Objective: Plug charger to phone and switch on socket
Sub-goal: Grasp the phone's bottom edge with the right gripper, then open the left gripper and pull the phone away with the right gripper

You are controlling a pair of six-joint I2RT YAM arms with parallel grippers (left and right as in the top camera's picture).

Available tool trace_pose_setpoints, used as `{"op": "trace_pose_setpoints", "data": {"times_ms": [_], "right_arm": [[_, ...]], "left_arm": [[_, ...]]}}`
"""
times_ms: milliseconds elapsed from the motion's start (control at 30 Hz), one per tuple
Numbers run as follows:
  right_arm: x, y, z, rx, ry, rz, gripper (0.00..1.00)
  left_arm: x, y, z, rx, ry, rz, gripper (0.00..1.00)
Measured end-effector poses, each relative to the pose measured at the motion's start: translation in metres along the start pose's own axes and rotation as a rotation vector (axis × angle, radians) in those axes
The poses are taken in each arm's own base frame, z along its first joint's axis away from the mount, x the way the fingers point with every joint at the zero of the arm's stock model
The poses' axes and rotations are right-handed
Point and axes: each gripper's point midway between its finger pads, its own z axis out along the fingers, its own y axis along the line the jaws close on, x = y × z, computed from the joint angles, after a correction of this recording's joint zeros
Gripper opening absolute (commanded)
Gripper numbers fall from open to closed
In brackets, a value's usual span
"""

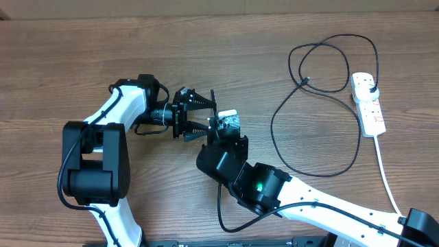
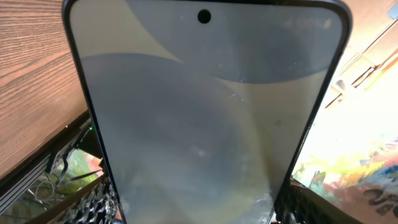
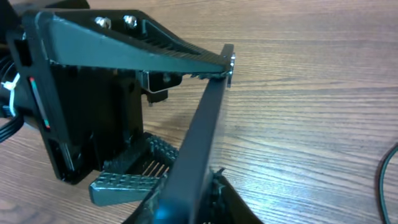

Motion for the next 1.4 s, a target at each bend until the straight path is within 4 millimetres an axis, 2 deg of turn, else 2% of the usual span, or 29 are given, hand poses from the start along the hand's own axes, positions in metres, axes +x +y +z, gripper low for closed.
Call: {"op": "trace_pose_setpoints", "data": {"times_ms": [233,300,533,633,867,1000,1100,1200,1400], "right_arm": [[-0.001,-0.004,0.0,0.02,-0.006,0.0,0.08],[-0.001,-0.006,0.001,0.026,-0.006,0.002,0.06],[-0.002,-0.007,0.001,0.03,-0.009,0.002,0.04],[0.0,-0.003,0.001,0.012,-0.001,0.005,0.04],[0.003,0.001,0.0,-0.009,0.015,0.001,0.04],[0.005,-0.003,-0.001,0.004,0.025,-0.004,0.04],[0.006,-0.015,-0.007,0.035,0.048,-0.001,0.04],[0.009,-0.043,-0.017,0.103,0.092,0.029,0.04],[-0.003,-0.098,-0.052,0.216,0.098,0.22,0.04]], "left_arm": [[0.0,0.0,-0.001,0.003,-0.003,0.0,0.6],[-0.001,-0.001,-0.002,0.005,-0.005,0.0,0.63],[-0.001,-0.001,-0.003,0.005,-0.007,0.0,0.91],[-0.002,0.002,-0.002,-0.011,-0.011,0.003,1.0],[-0.009,0.003,-0.003,-0.028,-0.024,0.064,1.0],[-0.02,0.0,-0.014,-0.023,-0.059,0.131,1.0],[-0.027,0.001,-0.027,-0.028,-0.099,0.139,1.0],[-0.034,0.002,-0.044,-0.026,-0.148,0.136,1.0],[-0.038,-0.003,-0.067,-0.019,-0.213,0.172,1.0]]}}
